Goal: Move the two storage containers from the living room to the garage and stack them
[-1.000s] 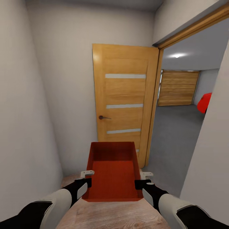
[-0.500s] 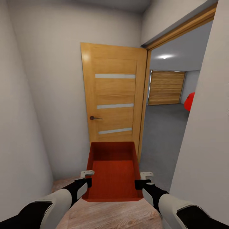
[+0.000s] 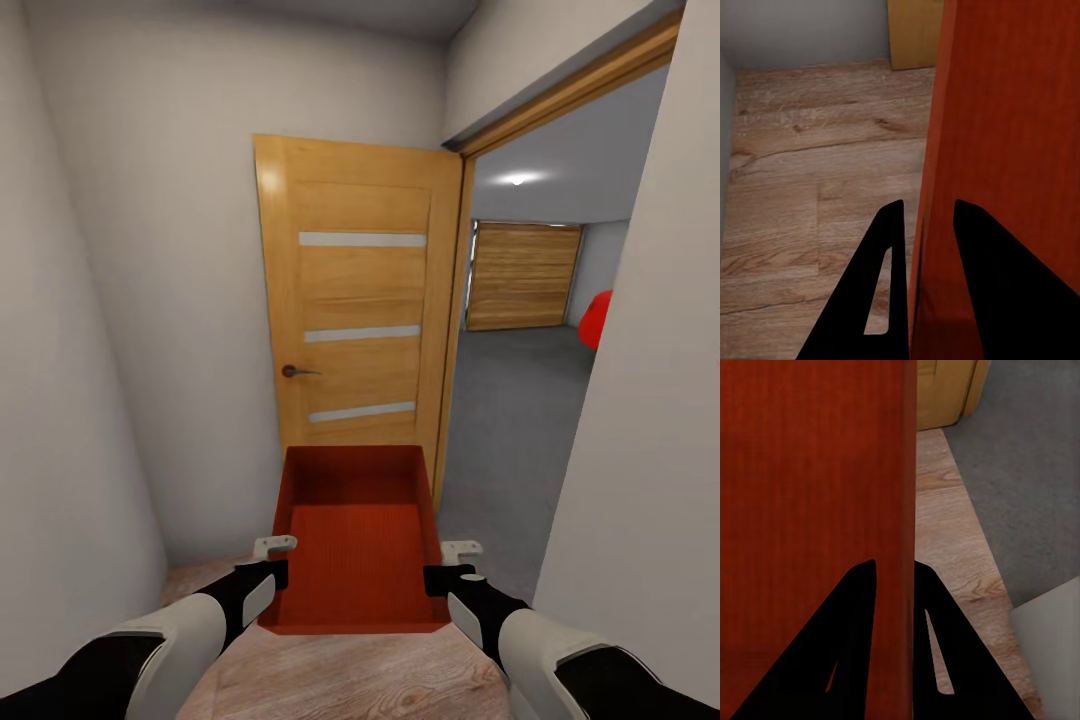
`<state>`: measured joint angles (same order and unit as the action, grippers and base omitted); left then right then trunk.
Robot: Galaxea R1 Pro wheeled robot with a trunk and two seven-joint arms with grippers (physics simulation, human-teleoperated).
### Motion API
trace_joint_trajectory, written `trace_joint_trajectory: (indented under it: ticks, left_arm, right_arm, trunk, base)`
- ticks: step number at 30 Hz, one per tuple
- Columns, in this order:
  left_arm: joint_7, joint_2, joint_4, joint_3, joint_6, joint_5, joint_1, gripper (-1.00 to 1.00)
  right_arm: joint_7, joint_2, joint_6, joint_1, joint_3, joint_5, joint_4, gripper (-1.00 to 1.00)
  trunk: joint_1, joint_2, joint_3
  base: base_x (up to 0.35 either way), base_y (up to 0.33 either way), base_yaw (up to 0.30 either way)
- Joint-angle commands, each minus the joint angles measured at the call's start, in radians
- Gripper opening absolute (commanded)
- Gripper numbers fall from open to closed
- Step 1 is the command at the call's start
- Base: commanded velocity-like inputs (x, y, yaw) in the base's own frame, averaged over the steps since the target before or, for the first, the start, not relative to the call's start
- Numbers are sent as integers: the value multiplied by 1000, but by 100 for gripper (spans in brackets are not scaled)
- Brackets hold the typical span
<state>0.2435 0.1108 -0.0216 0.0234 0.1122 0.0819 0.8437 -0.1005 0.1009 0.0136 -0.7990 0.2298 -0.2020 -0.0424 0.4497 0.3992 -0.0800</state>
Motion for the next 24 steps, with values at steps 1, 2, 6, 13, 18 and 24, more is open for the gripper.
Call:
trace_joint_trajectory:
  ticks: [1,2,6,13,18,24]
  left_arm:
    - [5,-19,-6,30,-2,-8,0,-100]
    - [5,-19,-6,30,-2,-8,0,-100]
    - [5,-19,-6,29,-2,-8,0,-100]
    - [5,-19,-6,29,-2,-8,0,-100]
    - [5,-18,-6,29,-2,-8,0,-100]
    - [5,-18,-6,29,-2,-8,0,-100]
  right_arm:
    - [-10,-2,0,0,-54,-15,3,-100]
    - [-10,-2,0,0,-55,-14,3,-100]
    - [-10,-1,4,0,-55,-14,3,-100]
    - [-10,0,3,0,-55,-14,3,-100]
    - [-10,-1,2,0,-55,-14,3,-100]
    - [-10,-1,2,0,-55,-14,3,-100]
  trunk:
    - [0,1,0]
    - [0,1,0]
    - [0,1,0]
    - [0,1,0]
    - [0,1,0]
    - [0,1,0]
  base:
    - [0,0,0]
    - [0,0,-13]
    - [0,0,-135]
    - [5,1,-226]
    - [161,132,-223]
    - [236,210,-213]
